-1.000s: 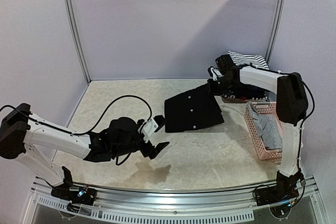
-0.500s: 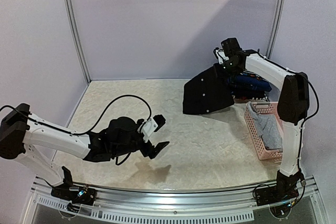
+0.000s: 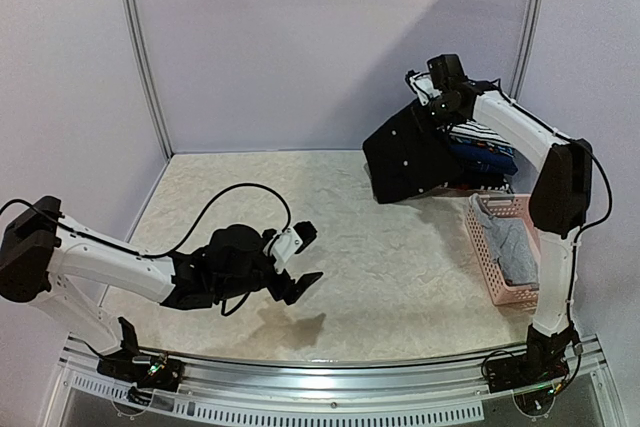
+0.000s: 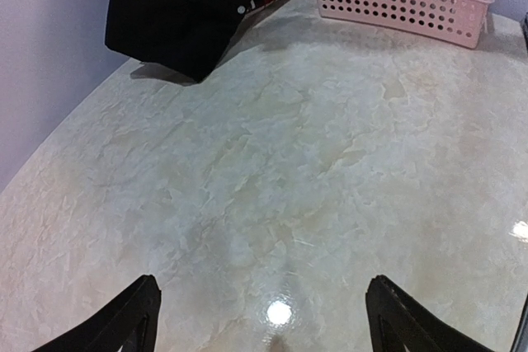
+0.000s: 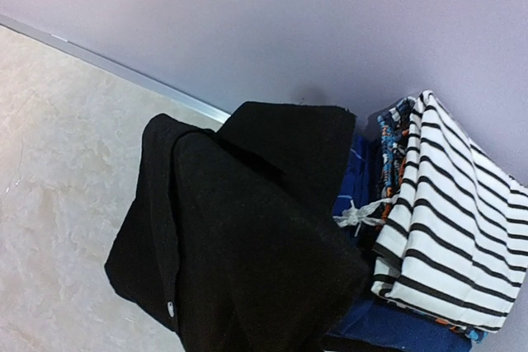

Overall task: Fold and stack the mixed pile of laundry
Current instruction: Place the square-folded shirt at the center of the board.

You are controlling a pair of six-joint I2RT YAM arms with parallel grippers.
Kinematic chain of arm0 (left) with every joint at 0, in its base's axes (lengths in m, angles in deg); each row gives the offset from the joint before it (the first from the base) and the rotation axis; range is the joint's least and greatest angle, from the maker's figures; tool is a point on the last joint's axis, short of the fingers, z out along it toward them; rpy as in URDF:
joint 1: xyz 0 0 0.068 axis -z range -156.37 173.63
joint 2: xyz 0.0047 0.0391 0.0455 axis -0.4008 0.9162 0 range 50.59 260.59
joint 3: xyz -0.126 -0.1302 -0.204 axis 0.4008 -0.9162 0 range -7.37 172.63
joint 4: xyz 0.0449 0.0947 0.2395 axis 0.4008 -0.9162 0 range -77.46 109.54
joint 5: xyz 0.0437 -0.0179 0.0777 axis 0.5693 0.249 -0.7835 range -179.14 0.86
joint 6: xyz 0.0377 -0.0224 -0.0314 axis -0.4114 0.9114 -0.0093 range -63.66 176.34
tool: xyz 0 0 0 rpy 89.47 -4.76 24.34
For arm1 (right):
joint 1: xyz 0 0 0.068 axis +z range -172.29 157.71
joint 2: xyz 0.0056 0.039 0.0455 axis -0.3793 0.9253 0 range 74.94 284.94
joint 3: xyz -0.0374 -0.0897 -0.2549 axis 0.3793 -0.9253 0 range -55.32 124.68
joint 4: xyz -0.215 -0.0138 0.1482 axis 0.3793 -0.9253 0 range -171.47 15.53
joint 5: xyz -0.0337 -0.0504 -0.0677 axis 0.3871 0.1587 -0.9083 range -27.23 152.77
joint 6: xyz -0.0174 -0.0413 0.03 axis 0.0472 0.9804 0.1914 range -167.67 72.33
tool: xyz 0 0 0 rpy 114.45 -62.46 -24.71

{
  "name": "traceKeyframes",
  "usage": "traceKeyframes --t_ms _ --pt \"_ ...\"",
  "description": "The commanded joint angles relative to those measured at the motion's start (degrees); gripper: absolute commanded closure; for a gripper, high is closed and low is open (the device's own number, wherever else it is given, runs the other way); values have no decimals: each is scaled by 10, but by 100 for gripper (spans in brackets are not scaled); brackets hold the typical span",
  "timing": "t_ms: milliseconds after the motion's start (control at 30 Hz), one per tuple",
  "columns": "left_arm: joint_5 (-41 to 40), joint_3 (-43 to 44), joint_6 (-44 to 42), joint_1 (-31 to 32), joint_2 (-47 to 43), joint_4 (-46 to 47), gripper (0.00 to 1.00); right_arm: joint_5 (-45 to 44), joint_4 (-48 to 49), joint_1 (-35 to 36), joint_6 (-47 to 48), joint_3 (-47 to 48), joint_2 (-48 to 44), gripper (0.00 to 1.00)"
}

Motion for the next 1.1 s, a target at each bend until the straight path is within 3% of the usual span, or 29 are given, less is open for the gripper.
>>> traceKeyframes --t_ms 0,1067 --pt "0 1 3 -5 7 8 12 -16 14 -10 34 23 -36 100" --pt "22 1 7 -5 19 19 13 -122 4 -11 86 117 -122 100"
